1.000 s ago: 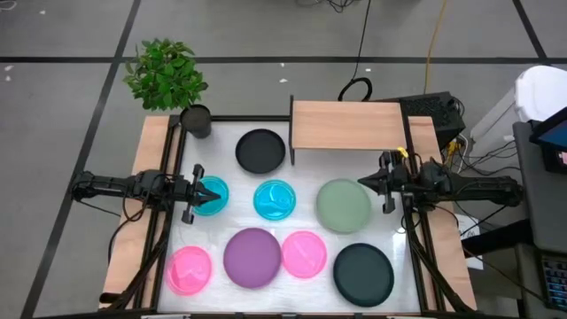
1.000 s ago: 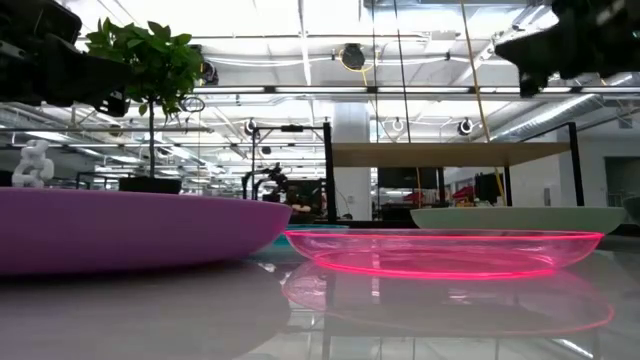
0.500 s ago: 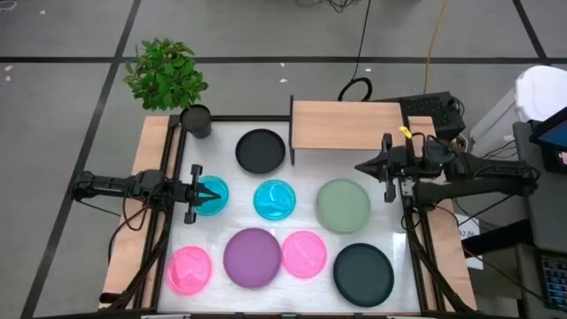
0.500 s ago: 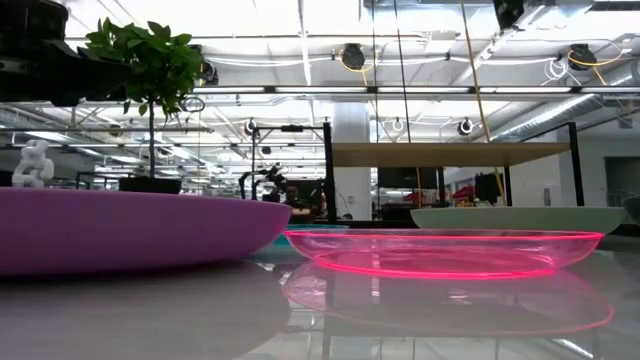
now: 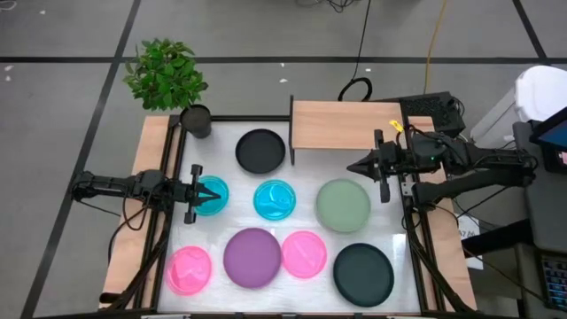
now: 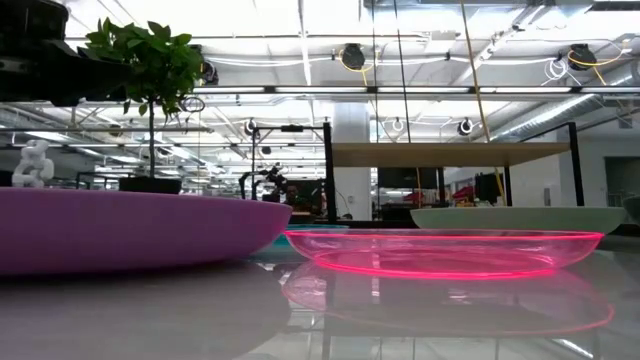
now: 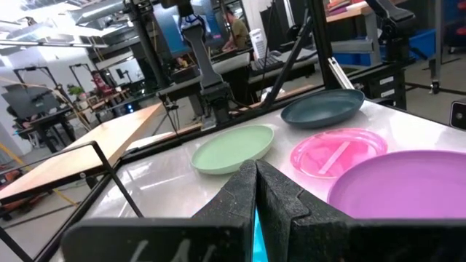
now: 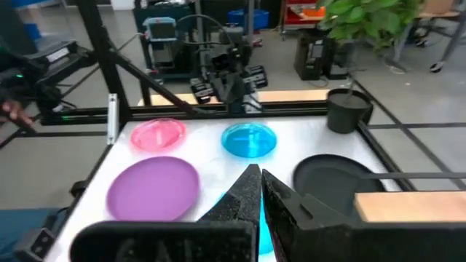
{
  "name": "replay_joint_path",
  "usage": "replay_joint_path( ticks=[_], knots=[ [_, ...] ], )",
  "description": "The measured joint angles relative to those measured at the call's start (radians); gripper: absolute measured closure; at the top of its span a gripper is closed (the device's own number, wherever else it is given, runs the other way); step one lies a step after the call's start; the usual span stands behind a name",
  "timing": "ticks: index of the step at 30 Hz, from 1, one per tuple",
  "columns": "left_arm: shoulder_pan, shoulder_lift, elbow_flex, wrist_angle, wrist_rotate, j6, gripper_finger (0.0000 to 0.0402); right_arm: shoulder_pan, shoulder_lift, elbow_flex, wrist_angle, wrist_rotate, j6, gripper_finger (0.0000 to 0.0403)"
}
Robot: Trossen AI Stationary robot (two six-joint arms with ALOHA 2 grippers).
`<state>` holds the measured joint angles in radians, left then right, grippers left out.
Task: Place and stack plates onto a shelf
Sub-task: Put the big green plate on the shelf
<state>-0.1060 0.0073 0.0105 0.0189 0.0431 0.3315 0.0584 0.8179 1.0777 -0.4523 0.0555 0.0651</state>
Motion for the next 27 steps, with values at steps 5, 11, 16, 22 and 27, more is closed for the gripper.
replay_joint_path(
  ticks=[5,11,16,22,27],
  knots=[
    [0.0,0.0,0.0,0.021,0.0,-0.083,0.0385,0.044,0.04,0.049,0.002,0.012,0.004,0.0403],
    [0.0,0.0,0.0,0.043,0.0,-0.283,0.0385,0.09,0.08,0.101,-0.058,0.103,0.021,0.0403],
    [0.0,0.0,0.0,0.044,-0.007,-0.304,0.0385,0.095,0.107,0.133,-0.123,0.105,0.057,0.0403],
    [0.0,0.0,0.0,0.052,-0.046,-0.337,0.0385,0.095,0.139,0.138,-0.264,0.105,0.138,0.0403],
    [0.0,0.009,0.0,0.054,-0.094,-0.35,0.0385,0.095,0.181,0.138,-0.384,0.105,0.235,0.0403]
  ],
)
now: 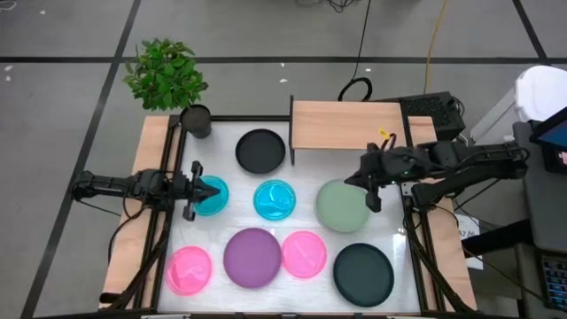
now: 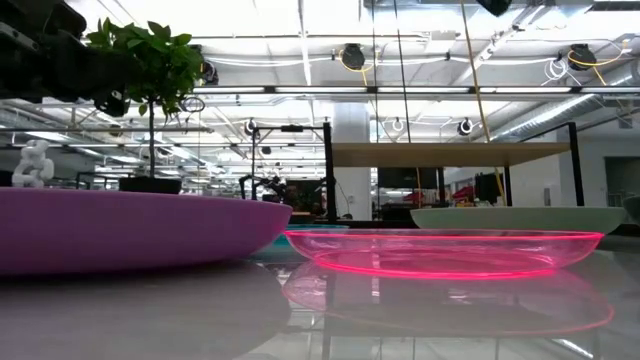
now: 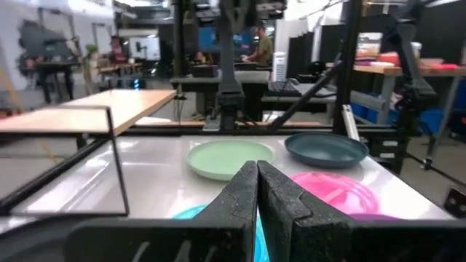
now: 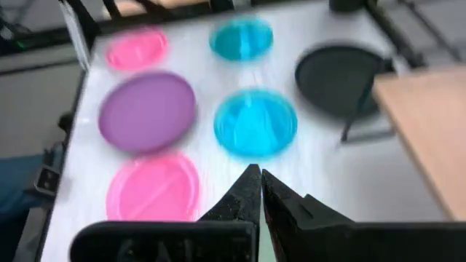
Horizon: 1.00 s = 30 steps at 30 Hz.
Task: Place and stack plates onto a shelf
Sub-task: Put the big green plate on the shelf
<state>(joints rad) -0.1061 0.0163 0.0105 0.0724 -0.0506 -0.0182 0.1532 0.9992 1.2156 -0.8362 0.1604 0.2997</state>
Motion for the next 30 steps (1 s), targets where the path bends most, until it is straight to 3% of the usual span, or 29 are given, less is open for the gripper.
replay_joint_path(
  ticks=[6,12,16,23,30],
  knots=[
    [0.0,0.053,0.01,-0.007,-0.019,-0.15,0.0385,0.0,0.061,0.0,-0.092,0.0,0.055,0.0403],
    [0.0,0.162,0.111,-0.004,-0.013,-0.226,0.0385,0.0,0.112,0.0,-0.097,0.0,0.053,0.0403],
    [0.0,0.26,0.241,-0.068,-0.003,-0.227,0.0385,0.0,0.134,-0.01,-0.095,0.0,0.054,0.0403],
    [0.0,0.472,0.543,-0.341,-0.002,-0.213,0.0385,0.0,0.141,-0.099,-0.046,-0.004,0.082,0.0403],
    [0.0,0.667,0.765,-0.498,-0.001,-0.019,0.0385,0.022,0.141,-0.215,0.008,-0.034,0.109,0.0403]
  ],
)
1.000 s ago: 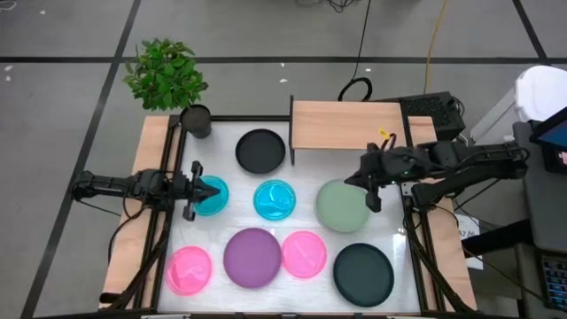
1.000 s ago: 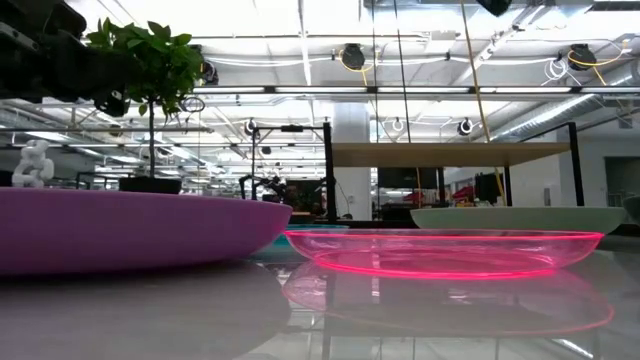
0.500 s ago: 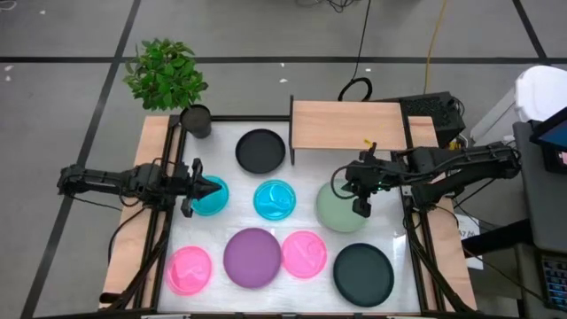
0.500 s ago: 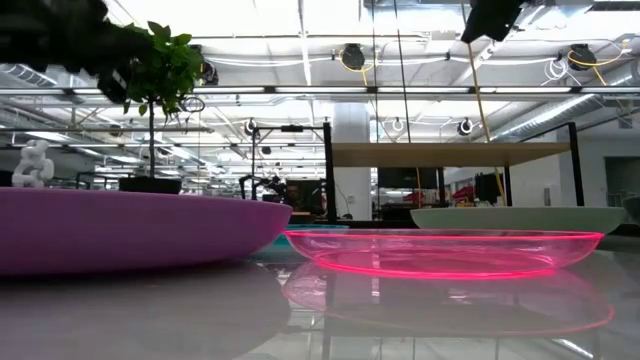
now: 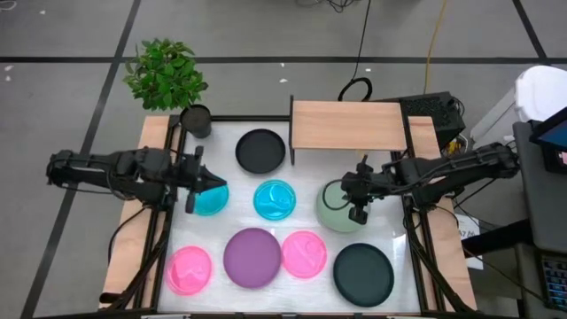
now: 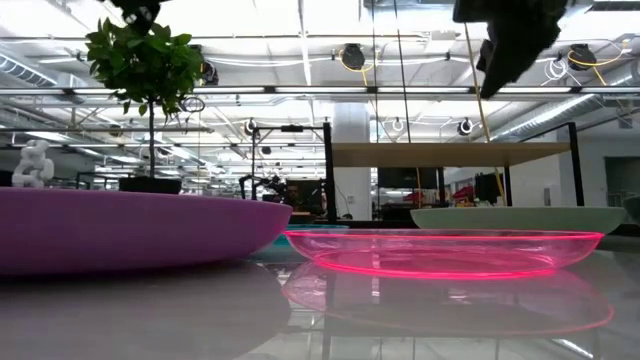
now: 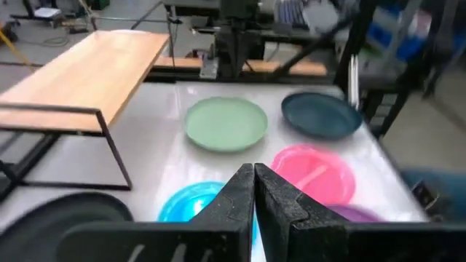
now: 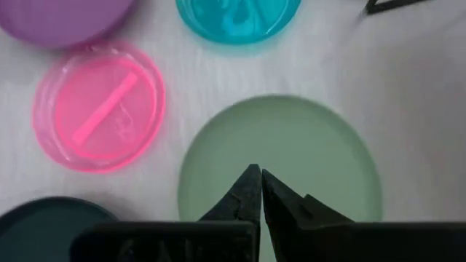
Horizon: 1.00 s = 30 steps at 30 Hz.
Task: Place and stack plates onto a shelf
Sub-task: Put the big green plate on the shelf
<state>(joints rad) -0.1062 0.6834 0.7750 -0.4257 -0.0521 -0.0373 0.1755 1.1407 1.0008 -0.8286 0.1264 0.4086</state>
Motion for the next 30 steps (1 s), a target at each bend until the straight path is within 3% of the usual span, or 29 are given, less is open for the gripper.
replay_joint_path(
  ticks=[3,11,21,30],
  knots=[
    [0.0,0.051,0.026,-0.005,0.0,0.108,0.0385,0.025,0.0,-0.047,0.036,0.0,0.009,0.04],
    [-0.007,0.163,0.027,-0.031,0.0,-0.025,0.0385,0.093,0.0,-0.147,0.113,0.001,-0.006,0.0363],
    [-0.031,0.299,0.027,-0.021,0.001,-0.032,0.0385,0.158,0.0,-0.263,0.249,-0.027,-0.024,0.0301],
    [-0.035,0.363,0.027,-0.014,0.002,-0.027,0.0385,0.245,0.061,-0.288,0.336,-0.054,0.032,0.0294]
  ],
)
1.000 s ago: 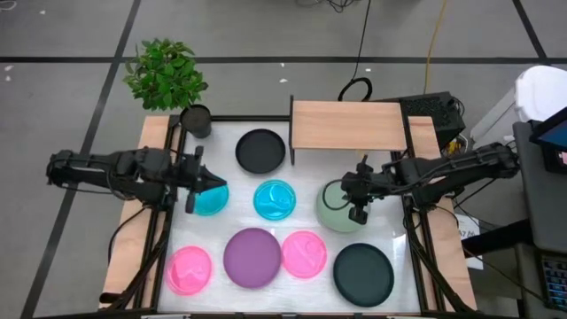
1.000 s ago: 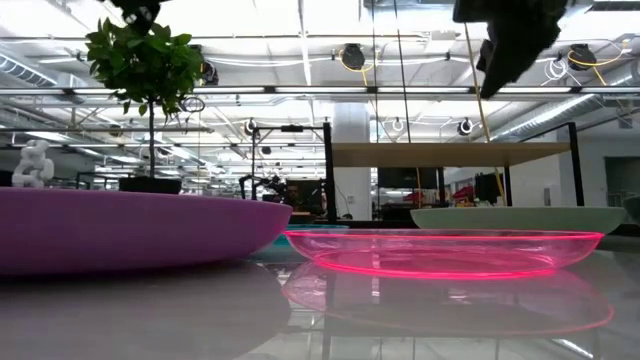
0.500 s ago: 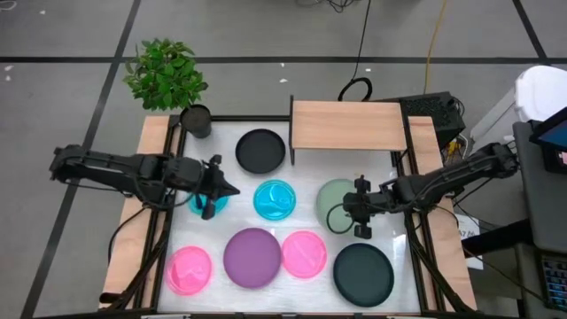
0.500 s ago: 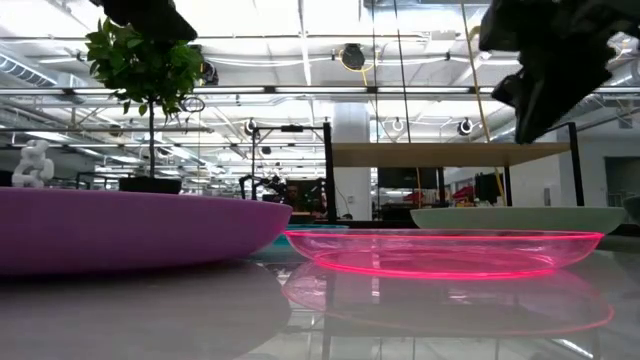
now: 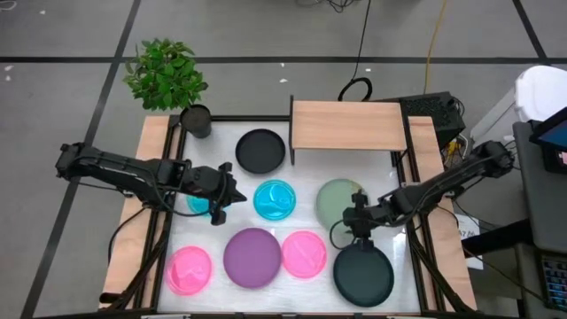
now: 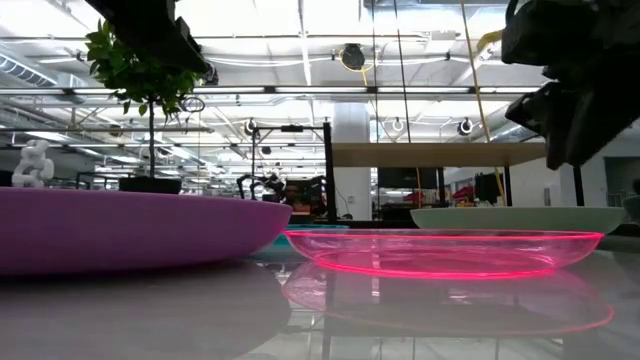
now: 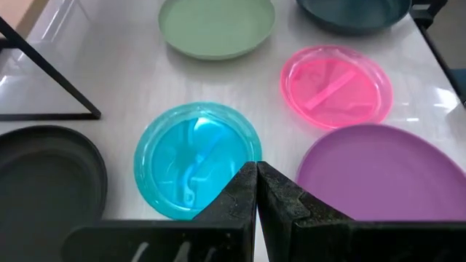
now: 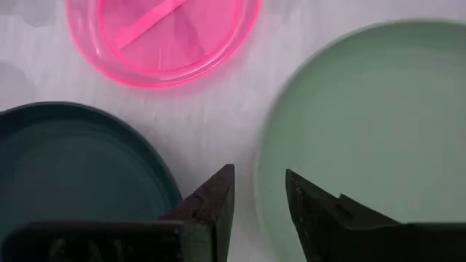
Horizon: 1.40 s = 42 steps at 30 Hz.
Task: Place and stack plates onto a shelf
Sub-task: Put the big green plate on the shelf
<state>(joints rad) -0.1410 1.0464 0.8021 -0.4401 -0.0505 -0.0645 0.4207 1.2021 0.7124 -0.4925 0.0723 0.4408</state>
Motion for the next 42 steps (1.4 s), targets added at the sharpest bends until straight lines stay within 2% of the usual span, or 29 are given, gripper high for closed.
replay_joint_path(
  ticks=[5,10,19,23,30,36,42],
  knots=[
    [0.0,0.001,0.0,0.028,0.0,0.002,0.0385,0.039,0.057,0.0,0.01,0.008,-0.019,0.0293],
    [0.0,0.001,0.0,0.053,0.0,0.003,0.0385,0.053,0.107,0.0,0.01,0.059,-0.058,0.0293],
    [0.0,0.001,0.0,0.052,0.0,0.008,0.0385,0.053,0.175,0.0,0.009,0.059,-0.072,0.0295],
    [0.0,0.001,0.0,0.052,-0.001,0.02,0.0385,0.053,0.19,0.0,0.008,0.085,-0.096,0.0319],
    [0.0,0.001,0.0,0.052,-0.001,0.029,0.0385,0.053,0.189,0.001,0.003,0.091,-0.146,0.0395],
    [0.0,0.001,0.0,0.052,-0.001,0.03,0.0385,0.053,0.189,0.009,0.003,0.113,-0.147,0.0398],
    [0.0,0.001,0.0,0.052,-0.001,0.03,0.0385,0.053,0.19,0.076,-0.015,0.119,-0.164,0.0401]
  ],
)
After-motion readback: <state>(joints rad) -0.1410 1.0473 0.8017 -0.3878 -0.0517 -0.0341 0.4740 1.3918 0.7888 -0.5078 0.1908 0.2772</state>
